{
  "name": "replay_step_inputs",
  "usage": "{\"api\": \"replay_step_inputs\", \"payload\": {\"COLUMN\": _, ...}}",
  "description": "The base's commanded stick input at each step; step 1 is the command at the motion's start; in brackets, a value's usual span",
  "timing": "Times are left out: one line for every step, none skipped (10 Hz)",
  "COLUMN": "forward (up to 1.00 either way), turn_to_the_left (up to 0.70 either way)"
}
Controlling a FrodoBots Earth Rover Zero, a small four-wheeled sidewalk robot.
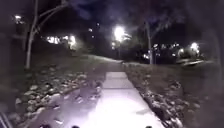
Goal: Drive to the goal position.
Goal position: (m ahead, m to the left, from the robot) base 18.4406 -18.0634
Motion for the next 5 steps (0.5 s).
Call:
{"api": "replay_step_inputs", "payload": {"forward": 0.70, "turn_to_the_left": 0.00}}
{"api": "replay_step_inputs", "payload": {"forward": 0.70, "turn_to_the_left": 0.18}}
{"api": "replay_step_inputs", "payload": {"forward": 0.70, "turn_to_the_left": 0.35}}
{"api": "replay_step_inputs", "payload": {"forward": 0.70, "turn_to_the_left": 0.35}}
{"api": "replay_step_inputs", "payload": {"forward": 0.70, "turn_to_the_left": 0.02}}
